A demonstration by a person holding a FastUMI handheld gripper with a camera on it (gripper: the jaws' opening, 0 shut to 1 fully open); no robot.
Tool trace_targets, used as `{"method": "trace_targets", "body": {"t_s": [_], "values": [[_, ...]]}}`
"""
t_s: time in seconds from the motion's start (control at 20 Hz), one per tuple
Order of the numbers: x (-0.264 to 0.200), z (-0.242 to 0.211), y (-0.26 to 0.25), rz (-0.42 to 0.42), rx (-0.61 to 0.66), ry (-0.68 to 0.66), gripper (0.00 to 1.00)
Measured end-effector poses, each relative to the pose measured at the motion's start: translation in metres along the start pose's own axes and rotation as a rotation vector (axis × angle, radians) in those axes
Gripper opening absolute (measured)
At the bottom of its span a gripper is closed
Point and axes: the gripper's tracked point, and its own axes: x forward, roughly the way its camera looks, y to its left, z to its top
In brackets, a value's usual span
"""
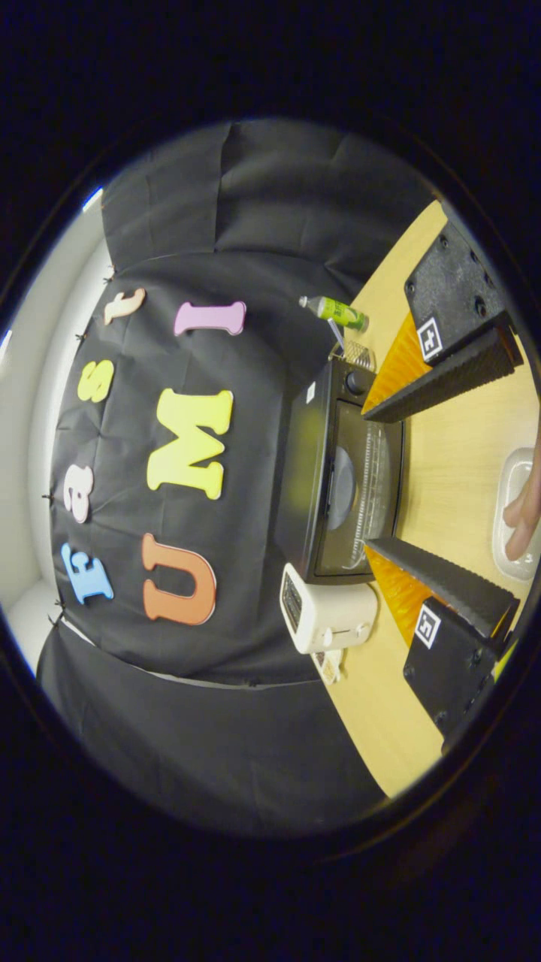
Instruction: Open the toaster oven, put the food inside, and close the toaster oven door.
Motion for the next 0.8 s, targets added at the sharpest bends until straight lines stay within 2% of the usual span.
{"method": "trace_targets", "body": {"t_s": [0.5, 0.65, 0.8], "values": [[-0.133, 0.107, -0.075, -0.128, 0.172, -0.106, 1.0], [-0.172, 0.136, -0.08, -0.099, 0.215, -0.113, 1.0], [-0.202, 0.167, -0.084, -0.068, 0.161, -0.155, 0.98]]}}
